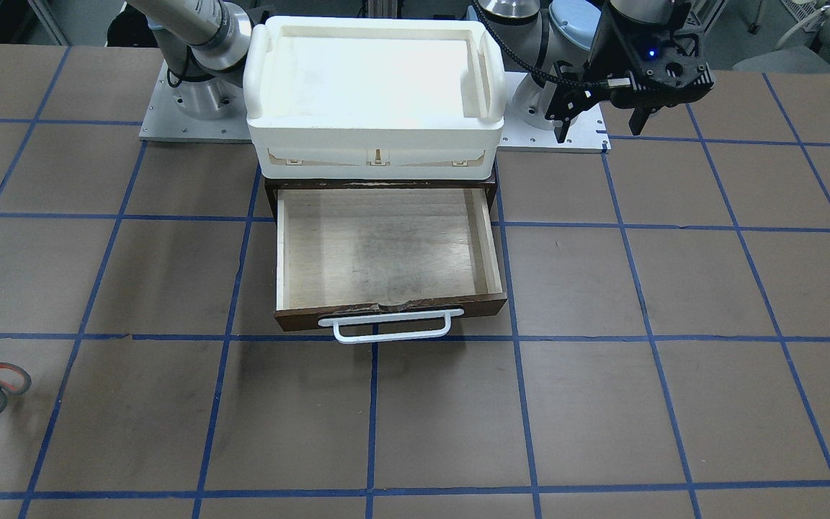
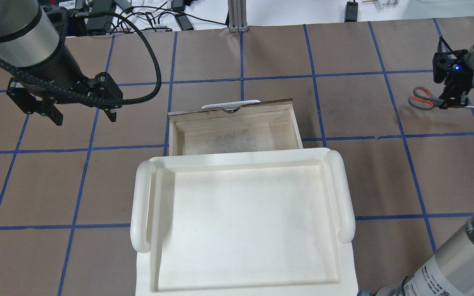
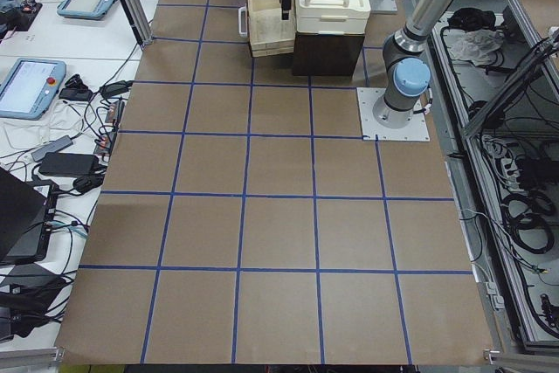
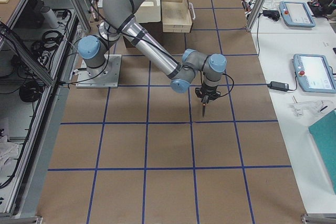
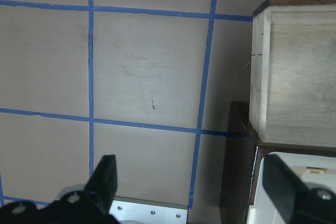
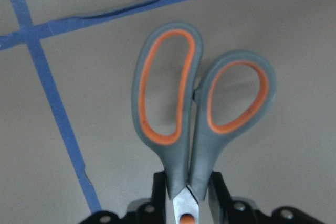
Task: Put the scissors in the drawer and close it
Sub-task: 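Lift the scissors and carry them with the right gripper over the drawer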
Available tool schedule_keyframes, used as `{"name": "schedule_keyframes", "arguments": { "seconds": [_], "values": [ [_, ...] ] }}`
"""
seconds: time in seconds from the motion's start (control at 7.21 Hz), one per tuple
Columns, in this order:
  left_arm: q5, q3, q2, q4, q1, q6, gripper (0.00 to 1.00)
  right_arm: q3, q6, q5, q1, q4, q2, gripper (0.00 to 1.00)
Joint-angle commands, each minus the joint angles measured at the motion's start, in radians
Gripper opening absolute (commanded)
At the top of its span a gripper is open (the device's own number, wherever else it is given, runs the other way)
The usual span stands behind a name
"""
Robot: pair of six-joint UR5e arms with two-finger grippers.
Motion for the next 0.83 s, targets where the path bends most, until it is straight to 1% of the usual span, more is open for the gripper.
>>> {"name": "schedule_keyframes", "arguments": {
  "seconds": [0.0,0.28,0.42,0.55,0.69],
  "values": [
    [0.000,0.001,-0.001,-0.001,0.000,-0.001,1.00,0.002,0.037,0.050,0.029,0.112,-0.130,0.00],
    [0.000,0.000,0.000,0.001,0.000,-0.001,1.00,0.000,0.045,0.035,0.186,0.190,-0.253,0.00],
    [0.000,0.000,-0.001,0.001,0.000,-0.001,1.00,0.000,0.116,0.047,0.260,0.251,-0.298,0.00],
    [0.000,0.000,-0.001,0.001,0.000,-0.001,1.00,0.000,0.153,0.052,0.356,0.285,-0.336,0.00],
    [0.000,0.001,-0.001,0.001,0.000,-0.001,1.00,0.000,0.208,0.033,0.477,0.286,-0.364,0.00]
  ]
}}
